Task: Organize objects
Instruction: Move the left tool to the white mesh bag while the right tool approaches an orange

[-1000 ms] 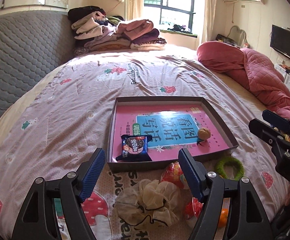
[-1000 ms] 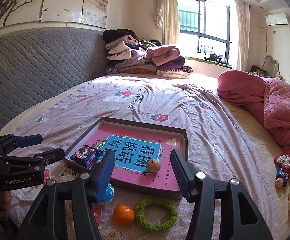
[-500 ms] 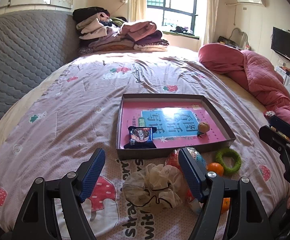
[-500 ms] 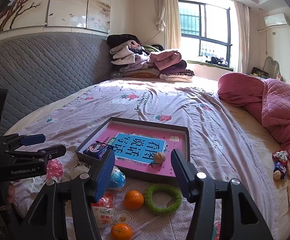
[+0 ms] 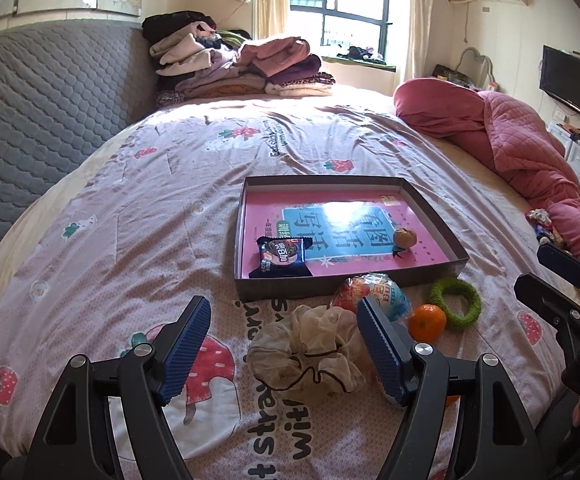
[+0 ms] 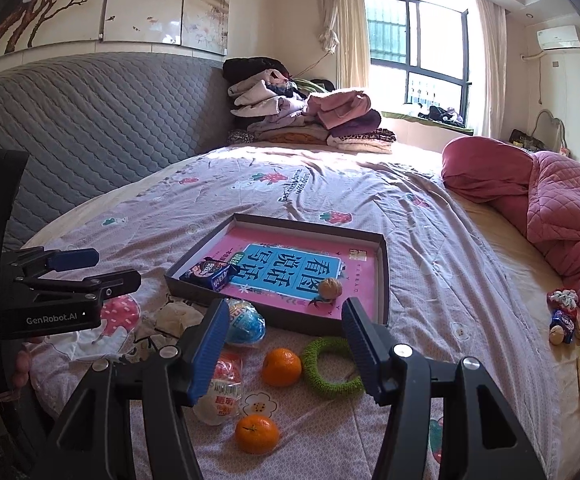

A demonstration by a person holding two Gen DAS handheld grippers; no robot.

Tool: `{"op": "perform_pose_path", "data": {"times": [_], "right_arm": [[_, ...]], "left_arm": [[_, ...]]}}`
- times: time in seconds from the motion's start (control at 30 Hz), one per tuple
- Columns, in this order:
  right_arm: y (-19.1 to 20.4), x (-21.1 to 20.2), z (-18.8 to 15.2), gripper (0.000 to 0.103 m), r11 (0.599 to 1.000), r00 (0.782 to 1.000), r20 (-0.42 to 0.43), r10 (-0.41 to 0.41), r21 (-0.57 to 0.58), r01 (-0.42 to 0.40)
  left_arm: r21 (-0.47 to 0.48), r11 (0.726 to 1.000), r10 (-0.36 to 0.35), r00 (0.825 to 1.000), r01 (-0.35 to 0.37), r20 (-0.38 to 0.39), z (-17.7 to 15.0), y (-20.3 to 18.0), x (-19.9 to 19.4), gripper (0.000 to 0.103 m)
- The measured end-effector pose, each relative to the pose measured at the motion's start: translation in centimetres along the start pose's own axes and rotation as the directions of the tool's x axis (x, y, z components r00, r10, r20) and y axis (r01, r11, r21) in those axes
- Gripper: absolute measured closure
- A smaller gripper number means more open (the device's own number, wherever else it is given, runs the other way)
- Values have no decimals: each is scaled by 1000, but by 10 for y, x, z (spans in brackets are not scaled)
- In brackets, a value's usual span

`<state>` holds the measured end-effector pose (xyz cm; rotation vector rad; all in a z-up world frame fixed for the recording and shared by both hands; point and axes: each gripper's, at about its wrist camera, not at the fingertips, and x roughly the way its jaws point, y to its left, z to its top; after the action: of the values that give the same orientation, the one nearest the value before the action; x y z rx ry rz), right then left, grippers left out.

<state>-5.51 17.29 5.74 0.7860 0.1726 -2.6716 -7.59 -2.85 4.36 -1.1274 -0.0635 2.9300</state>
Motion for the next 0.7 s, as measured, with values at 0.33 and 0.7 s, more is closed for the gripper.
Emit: {"op": "perform_pose_path", "data": {"times": [0.33,0.7], "right_arm": [[12,-3,-16,45,1000,999,-42,14,-26,-15],[15,-1,-30,45,999,996,-83,26,-28,-28]], "left_arm": [[8,1000,10,999,-10,-36,-11,1,4,26],[19,1000,11,996,-9,-92,-26,1,10,26]]}}
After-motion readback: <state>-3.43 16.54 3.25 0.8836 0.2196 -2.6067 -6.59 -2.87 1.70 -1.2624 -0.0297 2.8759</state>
